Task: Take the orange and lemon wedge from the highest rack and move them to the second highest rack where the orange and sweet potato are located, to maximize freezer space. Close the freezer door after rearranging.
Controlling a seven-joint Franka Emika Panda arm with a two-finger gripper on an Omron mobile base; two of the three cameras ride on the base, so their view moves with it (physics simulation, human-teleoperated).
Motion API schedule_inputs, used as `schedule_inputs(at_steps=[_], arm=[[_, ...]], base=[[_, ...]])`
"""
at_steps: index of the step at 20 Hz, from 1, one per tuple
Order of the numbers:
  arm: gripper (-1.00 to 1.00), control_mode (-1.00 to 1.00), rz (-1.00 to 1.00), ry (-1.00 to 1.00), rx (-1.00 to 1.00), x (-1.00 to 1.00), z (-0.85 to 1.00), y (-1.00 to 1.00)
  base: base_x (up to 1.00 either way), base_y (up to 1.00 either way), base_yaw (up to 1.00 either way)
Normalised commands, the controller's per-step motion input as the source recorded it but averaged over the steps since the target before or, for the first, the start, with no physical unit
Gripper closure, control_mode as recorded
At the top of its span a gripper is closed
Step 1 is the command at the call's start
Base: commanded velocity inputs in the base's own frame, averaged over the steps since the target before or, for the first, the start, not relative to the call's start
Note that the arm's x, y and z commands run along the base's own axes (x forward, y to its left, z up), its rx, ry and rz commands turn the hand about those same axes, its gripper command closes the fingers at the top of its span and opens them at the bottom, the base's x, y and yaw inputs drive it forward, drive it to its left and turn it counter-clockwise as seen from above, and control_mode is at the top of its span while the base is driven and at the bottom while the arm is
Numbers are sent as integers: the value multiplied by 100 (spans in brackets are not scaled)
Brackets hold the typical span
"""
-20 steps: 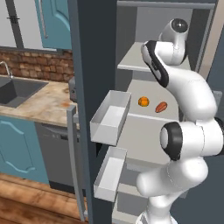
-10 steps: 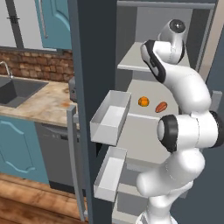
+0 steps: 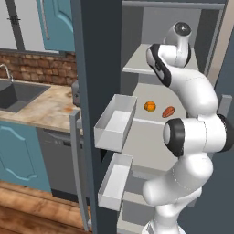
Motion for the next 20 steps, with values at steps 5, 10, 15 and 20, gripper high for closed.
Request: schedule_inputs(at_steps=[5, 10, 15, 20], arm=[[-100, -100, 0, 0, 0, 1, -13, 0], [-100, -100, 0, 0, 0, 12, -6, 0], [-100, -100, 0, 0, 0, 15, -4, -1], [-100, -100, 0, 0, 0, 18, 0, -2]], base=[[0, 0, 0], [0, 0, 0], [0, 0, 0], [0, 0, 0]])
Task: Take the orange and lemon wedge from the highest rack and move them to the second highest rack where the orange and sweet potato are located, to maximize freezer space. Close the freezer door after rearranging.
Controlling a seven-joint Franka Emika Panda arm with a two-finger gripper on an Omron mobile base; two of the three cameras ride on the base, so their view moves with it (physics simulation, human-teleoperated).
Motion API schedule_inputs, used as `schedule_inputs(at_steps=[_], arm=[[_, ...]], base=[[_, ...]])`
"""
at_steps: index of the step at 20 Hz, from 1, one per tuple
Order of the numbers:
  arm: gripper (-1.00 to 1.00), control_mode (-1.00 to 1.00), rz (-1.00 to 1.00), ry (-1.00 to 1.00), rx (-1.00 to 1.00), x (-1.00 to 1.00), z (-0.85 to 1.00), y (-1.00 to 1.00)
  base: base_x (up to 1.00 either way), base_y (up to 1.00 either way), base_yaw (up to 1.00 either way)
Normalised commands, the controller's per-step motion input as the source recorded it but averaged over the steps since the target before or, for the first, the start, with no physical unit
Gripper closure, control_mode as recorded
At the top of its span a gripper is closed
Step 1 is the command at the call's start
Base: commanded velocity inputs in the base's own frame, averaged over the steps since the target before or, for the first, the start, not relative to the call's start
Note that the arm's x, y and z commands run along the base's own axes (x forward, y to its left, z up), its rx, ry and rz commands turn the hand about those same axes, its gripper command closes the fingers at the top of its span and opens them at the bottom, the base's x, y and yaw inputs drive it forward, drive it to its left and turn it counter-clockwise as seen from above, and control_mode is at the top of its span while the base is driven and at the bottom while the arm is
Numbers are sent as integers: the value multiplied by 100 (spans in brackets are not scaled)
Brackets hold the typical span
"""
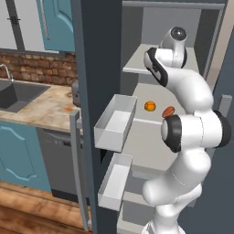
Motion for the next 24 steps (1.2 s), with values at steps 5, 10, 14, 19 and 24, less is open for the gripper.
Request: schedule_inputs(at_steps=[5, 10, 14, 19, 24], arm=[[-100, -100, 0, 0, 0, 21, 0, 0], [-100, -100, 3, 0, 0, 19, -3, 0], [100, -100, 3, 0, 0, 7, -19, 0], [100, -100, 2, 0, 0, 0, -34, -1], [100, -100, 2, 0, 0, -7, -21, -1]], base=[[0, 0, 0], [0, 0, 0], [0, 0, 0], [0, 0, 0], [0, 0, 0]])
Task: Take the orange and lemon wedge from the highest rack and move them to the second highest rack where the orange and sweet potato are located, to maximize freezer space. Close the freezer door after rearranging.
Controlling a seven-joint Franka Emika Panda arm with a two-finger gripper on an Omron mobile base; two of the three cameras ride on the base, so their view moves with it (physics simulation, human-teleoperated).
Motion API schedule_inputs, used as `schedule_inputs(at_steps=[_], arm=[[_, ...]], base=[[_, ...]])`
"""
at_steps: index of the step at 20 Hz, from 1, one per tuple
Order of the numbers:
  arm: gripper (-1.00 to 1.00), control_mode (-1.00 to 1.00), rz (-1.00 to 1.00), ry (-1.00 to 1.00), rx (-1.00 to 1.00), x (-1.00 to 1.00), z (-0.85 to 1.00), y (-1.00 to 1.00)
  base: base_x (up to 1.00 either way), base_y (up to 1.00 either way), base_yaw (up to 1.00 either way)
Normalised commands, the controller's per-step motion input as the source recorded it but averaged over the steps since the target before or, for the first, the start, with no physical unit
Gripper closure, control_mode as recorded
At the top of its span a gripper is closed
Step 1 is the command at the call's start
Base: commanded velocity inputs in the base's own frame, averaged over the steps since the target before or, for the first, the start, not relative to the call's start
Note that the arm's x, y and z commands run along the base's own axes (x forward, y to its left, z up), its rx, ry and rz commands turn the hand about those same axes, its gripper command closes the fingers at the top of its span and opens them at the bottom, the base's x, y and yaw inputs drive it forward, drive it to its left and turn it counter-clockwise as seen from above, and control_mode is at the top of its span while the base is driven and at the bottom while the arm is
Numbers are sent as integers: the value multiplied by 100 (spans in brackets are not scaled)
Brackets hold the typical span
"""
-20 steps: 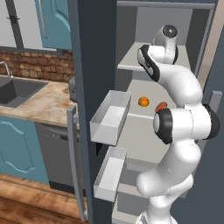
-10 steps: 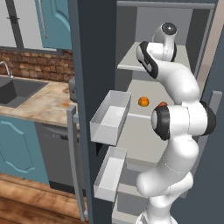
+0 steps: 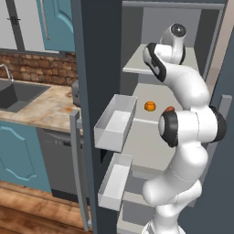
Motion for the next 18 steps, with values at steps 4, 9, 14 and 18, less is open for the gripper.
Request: schedule_inputs(at_steps=[4, 9, 14, 18], arm=[[100, -100, 0, -11, 0, -40, -7, 0], [100, -100, 0, -21, 0, -81, 0, 5], [100, -100, 0, -11, 0, -93, -4, 23], [100, -100, 0, 0, 0, -97, -1, 31]], base=[[0, 0, 0], [0, 0, 0], [0, 0, 0], [0, 0, 0]])
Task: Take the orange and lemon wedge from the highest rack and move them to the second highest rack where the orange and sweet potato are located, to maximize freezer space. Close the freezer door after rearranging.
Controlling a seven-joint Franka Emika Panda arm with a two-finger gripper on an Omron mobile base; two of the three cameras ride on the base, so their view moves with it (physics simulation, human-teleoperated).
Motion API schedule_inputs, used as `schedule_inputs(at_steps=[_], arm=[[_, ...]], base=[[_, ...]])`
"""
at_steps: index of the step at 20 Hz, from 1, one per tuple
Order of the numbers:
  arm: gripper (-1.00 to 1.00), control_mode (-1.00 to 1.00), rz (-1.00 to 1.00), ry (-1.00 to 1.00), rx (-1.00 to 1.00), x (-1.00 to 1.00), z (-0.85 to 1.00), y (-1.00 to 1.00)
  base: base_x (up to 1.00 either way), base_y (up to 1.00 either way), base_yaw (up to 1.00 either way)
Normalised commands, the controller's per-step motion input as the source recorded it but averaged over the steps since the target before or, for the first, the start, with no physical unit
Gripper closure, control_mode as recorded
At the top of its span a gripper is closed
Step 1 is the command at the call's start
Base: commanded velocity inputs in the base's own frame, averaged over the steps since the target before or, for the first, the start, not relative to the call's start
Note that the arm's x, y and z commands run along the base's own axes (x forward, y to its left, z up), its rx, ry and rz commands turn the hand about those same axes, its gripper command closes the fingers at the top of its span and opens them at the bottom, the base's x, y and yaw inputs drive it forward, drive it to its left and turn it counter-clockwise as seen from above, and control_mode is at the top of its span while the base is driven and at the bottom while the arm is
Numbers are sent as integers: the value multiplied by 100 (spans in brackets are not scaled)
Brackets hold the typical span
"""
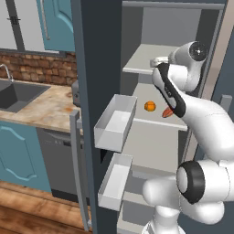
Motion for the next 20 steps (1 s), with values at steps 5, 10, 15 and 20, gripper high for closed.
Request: schedule_inputs(at_steps=[5, 10, 15, 20], arm=[[100, -100, 0, 0, 0, -97, 0, 31], [100, -100, 0, 0, 0, -88, -3, 20], [100, -100, 0, 4, 0, -36, -37, 1], [100, -100, 0, 2, -10, 0, -54, 0]], base=[[0, 0, 0], [0, 0, 0], [0, 0, 0], [0, 0, 0]])
